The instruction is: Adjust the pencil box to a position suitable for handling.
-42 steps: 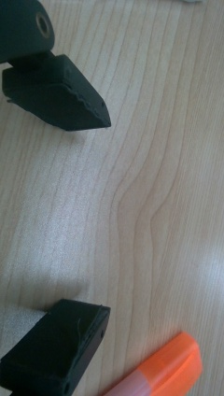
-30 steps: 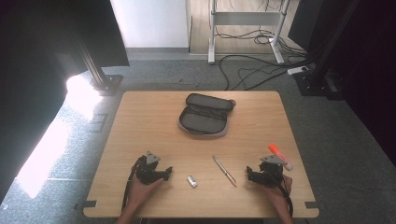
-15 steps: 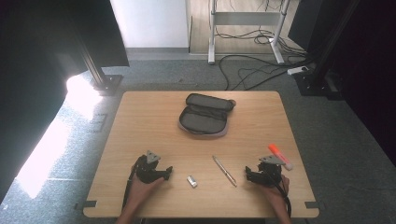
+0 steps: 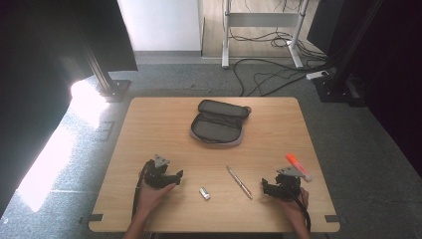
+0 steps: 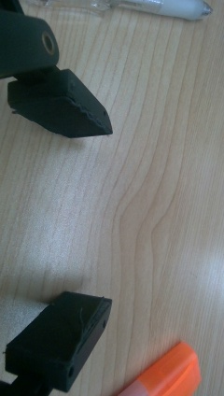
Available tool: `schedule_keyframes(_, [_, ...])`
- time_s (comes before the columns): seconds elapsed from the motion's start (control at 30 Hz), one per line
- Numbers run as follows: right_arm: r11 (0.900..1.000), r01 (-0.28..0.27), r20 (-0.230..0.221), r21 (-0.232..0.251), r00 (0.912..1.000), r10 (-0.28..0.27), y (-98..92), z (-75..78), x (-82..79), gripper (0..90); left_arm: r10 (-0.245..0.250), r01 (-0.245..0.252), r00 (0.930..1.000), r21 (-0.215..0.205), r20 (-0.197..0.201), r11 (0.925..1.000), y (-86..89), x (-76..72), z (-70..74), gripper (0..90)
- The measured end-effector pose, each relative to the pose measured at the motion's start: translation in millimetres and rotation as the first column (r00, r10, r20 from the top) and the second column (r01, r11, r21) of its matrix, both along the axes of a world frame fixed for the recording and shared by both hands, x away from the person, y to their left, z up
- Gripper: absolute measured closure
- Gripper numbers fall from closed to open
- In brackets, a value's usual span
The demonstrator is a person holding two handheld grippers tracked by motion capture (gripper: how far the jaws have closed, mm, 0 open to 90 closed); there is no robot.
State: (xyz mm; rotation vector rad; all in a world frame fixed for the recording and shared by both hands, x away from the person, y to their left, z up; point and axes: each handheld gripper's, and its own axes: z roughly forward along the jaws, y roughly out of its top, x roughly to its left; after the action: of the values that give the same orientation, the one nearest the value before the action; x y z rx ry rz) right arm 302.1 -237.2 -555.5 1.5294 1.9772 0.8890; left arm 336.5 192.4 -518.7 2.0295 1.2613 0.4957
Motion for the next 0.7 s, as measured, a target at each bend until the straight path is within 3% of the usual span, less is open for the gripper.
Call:
schedule_keyframes(0.1, [1.000, 0.000, 0.000, 0.000, 1.0000, 0.000, -0.2, 0.0, 0.1, 14.0, 0.002, -0.002, 0.9999, -0.014, 0.012, 0.9999, -0.9, 12.2, 10.8, 21.8])
schedule_keyframes(0.4, [1.000, 0.008, 0.003, -0.001, 1.0000, -0.008, -0.5, 0.0, 0.0, 14.8, 0.044, -0.042, 0.9979, -0.053, 0.047, 0.9977, 4.8, 42.3, 22.4, 24.0])
schedule_keyframes(0.7, [1.000, 0.010, 0.002, 0.000, 0.9999, -0.010, -0.6, 0.0, -0.1, 15.0, 0.050, -0.048, 0.9982, -0.059, 0.033, 0.9971, 0.0, 63.2, 23.7, 26.0])
